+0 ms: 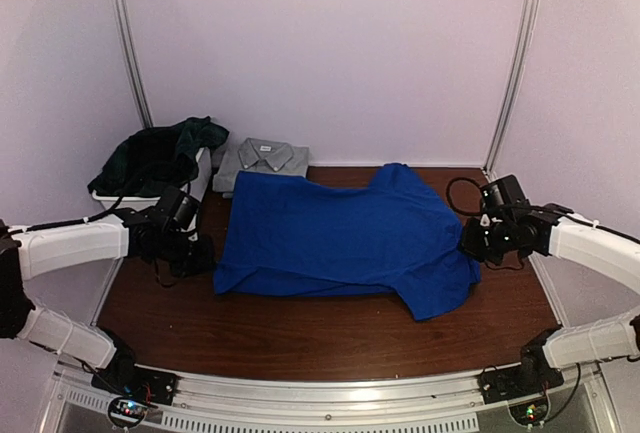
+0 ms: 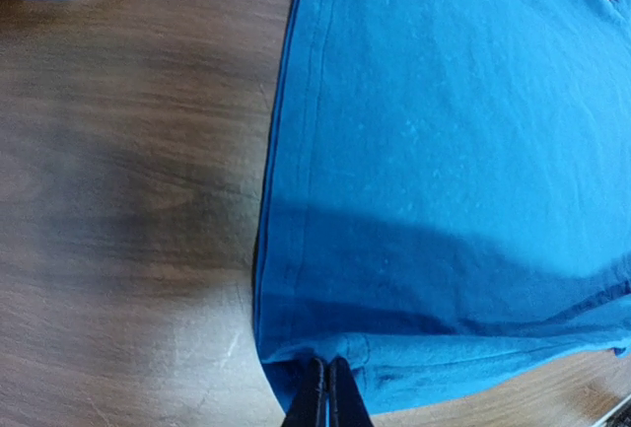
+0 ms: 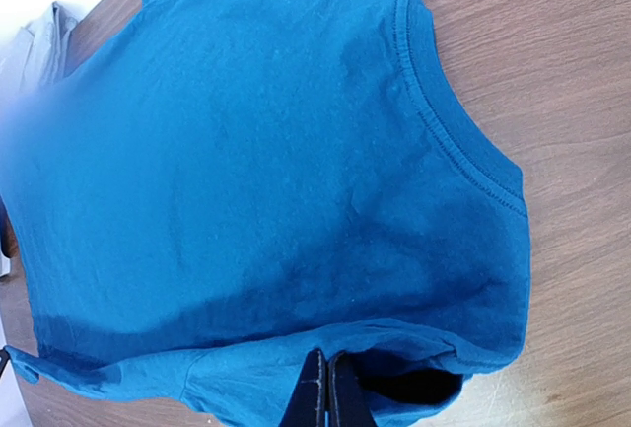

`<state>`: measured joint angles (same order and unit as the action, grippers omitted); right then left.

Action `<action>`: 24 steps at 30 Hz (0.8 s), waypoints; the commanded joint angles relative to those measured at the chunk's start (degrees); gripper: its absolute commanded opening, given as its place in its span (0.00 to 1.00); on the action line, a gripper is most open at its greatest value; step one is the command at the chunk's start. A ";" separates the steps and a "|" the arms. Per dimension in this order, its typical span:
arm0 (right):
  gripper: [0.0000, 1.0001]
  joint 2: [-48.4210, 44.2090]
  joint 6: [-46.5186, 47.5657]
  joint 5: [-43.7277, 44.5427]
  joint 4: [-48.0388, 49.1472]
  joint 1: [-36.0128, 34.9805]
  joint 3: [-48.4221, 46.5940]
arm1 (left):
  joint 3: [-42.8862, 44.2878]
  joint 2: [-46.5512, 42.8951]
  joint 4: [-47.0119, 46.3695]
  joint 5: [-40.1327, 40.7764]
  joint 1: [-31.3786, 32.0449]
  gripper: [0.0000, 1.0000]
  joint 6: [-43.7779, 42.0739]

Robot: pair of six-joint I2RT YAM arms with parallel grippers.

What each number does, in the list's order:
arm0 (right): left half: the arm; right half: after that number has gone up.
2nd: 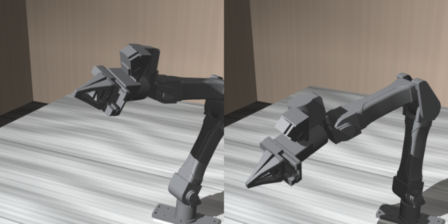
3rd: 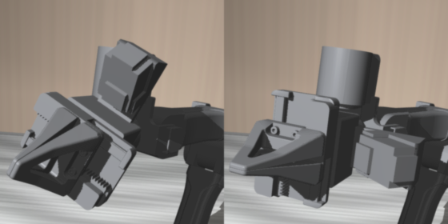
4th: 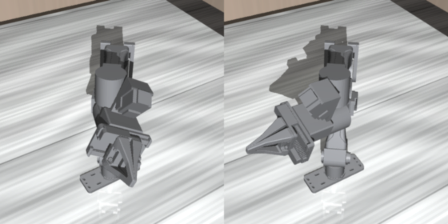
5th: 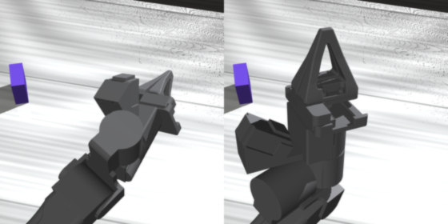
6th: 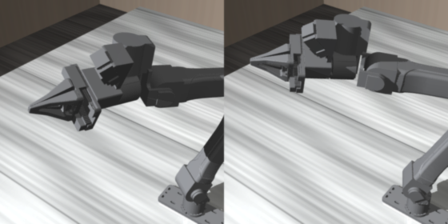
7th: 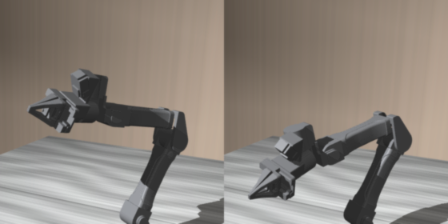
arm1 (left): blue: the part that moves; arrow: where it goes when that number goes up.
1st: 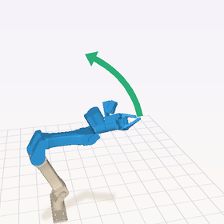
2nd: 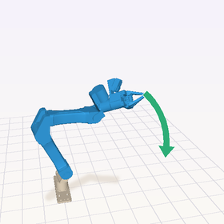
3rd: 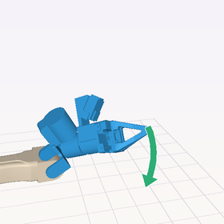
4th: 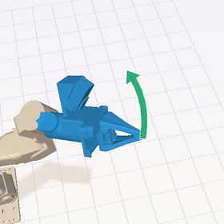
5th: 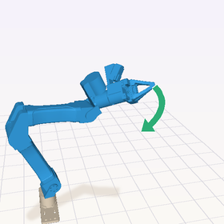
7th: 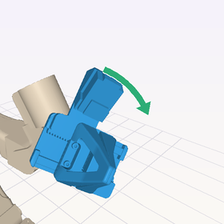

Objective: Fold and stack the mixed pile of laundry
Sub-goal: Fold the flattened T-shirt at the center of the board.

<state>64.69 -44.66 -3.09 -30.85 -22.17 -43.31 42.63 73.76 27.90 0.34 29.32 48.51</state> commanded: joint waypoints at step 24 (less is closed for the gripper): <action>0.00 11.86 8.25 -2.97 7.73 4.94 -5.87 | 5.52 9.04 -6.05 5.01 -2.85 0.00 -7.03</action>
<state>75.90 -37.71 -5.89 -24.97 -17.98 -47.37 46.61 82.21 23.99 4.01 27.27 42.46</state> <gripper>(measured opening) 0.006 0.007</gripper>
